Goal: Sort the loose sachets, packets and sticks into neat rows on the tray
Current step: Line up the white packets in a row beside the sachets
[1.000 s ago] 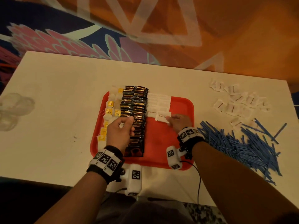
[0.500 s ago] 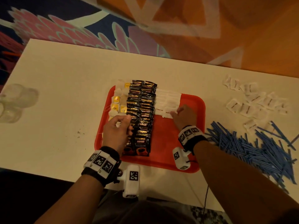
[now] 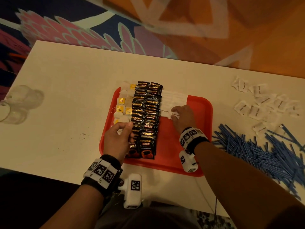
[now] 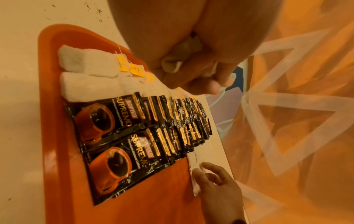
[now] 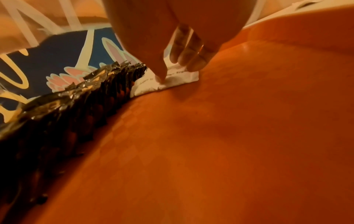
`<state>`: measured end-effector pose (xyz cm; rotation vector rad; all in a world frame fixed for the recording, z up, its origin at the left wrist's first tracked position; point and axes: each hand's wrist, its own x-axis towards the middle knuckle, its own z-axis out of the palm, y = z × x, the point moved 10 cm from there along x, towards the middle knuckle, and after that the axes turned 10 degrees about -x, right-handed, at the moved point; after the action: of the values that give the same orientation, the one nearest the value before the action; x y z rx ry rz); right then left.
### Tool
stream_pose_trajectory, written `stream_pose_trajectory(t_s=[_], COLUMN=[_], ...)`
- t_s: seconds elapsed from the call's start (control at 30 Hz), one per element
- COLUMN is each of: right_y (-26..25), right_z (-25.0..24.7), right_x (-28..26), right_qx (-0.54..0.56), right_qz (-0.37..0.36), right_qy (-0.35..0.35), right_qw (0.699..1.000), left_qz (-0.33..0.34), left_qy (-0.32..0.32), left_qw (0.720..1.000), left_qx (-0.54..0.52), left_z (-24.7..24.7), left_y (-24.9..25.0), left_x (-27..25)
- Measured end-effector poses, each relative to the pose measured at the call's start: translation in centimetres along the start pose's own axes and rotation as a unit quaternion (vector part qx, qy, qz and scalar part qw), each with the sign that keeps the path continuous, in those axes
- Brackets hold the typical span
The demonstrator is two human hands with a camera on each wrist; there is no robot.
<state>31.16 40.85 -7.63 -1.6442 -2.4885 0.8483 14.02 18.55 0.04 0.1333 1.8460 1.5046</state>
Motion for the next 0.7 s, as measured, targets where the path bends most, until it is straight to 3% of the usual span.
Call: stream_pose_trajectory(t_s=[0.13,0.3,0.43,0.57,0.7], right_y=[0.0,-0.8,-4.2,-8.0,-7.4], right_z=[-0.3,-4.4,-6.6,-7.7,-8.9], right_x=[-0.3,-2.4,-5.4,-8.6,-10.2], right_qx=[0.006,0.123,0.221,0.287,0.291], right_qz=[0.004,0.035,-0.001,-0.059,-0.043], right_qy=[-0.002,0.039,-0.013,-0.104,-0.122], right_qw=[1.000,0.991,0.975,0.951,0.948], left_qz=[-0.024,-0.137,-0.176,-0.171,-0.153], left_qy=[-0.013,-0.075,-0.149,-0.232,-0.275], left_qw=[1.000,0.986,0.968,0.956,0.949], left_qx=[-0.008,-0.061,-0.099,-0.057,-0.019], left_z=[0.3,3.2,7.5,11.2,13.2], left_y=[-0.7,-1.7,-0.9,0.4,1.5], left_x=[-0.2,-0.8,-1.9,-3.5,-4.9])
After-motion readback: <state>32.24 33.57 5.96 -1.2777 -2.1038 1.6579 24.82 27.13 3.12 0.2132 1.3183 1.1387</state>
